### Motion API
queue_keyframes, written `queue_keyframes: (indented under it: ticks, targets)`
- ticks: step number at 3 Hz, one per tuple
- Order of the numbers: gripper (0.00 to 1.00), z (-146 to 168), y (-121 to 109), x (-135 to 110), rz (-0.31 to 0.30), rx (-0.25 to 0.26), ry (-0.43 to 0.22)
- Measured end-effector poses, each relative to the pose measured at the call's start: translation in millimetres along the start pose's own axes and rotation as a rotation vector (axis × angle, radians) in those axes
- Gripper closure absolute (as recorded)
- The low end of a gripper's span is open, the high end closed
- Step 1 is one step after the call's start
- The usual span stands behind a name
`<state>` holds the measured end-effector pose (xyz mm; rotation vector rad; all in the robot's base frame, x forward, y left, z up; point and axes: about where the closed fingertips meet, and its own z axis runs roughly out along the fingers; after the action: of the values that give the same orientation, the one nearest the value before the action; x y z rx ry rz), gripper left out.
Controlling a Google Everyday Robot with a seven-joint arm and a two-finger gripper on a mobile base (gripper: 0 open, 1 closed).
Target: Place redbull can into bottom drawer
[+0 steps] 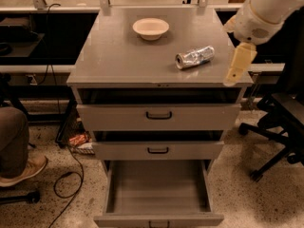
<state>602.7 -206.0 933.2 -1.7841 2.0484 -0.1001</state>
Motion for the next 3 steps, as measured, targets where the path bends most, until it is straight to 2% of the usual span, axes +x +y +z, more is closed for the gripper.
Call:
queue_keyframes:
  ticks: [1,2,3]
  targets:
    - [0.00,55.4,-39.4,-3.7,-0.021,-0.070,0.019]
    - [0.00,105.5,-65.2,-14.5,-0.045,-0.142,0.054]
    - [0.00,144.6,-80.8,-25.6,-0.058,-0.190,0.078]
